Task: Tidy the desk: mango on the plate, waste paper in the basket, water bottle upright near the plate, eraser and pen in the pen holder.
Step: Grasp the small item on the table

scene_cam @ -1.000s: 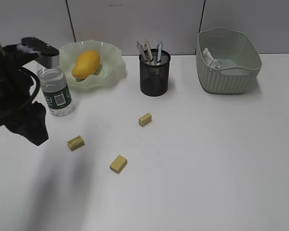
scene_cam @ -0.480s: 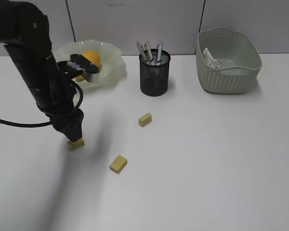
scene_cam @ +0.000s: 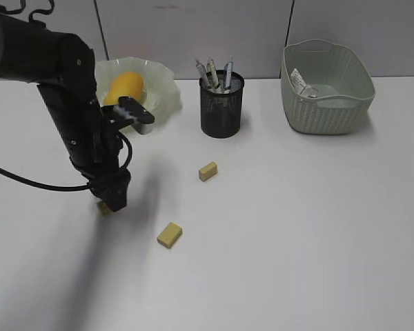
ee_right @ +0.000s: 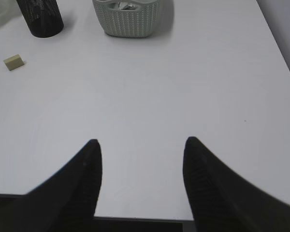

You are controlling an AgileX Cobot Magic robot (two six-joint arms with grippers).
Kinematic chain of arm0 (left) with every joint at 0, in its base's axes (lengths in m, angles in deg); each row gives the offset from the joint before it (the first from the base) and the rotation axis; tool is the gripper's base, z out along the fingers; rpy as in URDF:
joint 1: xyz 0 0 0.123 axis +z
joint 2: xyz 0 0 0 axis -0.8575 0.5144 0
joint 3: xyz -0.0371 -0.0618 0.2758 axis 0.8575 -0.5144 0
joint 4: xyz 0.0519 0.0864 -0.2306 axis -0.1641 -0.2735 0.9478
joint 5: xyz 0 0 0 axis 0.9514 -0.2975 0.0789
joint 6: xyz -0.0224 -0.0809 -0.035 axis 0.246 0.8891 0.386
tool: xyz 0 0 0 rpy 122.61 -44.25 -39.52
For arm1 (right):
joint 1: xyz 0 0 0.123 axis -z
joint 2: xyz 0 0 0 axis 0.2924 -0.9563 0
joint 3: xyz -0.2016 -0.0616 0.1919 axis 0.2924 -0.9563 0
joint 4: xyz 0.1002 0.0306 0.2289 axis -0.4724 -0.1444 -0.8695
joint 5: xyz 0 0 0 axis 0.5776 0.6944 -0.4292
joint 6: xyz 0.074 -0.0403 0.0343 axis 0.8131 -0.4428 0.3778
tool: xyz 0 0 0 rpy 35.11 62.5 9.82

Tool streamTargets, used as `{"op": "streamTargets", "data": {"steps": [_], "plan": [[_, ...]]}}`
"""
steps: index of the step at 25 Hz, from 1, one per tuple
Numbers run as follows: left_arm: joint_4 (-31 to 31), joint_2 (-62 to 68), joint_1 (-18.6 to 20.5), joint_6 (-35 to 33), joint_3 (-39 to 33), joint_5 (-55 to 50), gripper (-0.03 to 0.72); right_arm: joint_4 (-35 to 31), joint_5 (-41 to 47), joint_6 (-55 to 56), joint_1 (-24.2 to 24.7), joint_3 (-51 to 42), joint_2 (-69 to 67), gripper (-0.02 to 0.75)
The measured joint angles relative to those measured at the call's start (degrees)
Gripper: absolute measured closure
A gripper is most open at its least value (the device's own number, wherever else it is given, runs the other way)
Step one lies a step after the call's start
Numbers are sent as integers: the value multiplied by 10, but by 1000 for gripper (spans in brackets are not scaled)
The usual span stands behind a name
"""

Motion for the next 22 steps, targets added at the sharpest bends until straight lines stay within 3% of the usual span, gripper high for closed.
{"op": "streamTargets", "data": {"steps": [14,18,22], "plan": [[0,40,11,-9,14,-6,222,-1,-1,0,0,0,0,306],[4,41,11,-13,14,-7,284,-2,-1,0,0,0,0,306],[5,42,11,-15,15,-8,426,-2,-1,0,0,0,0,306]]}}
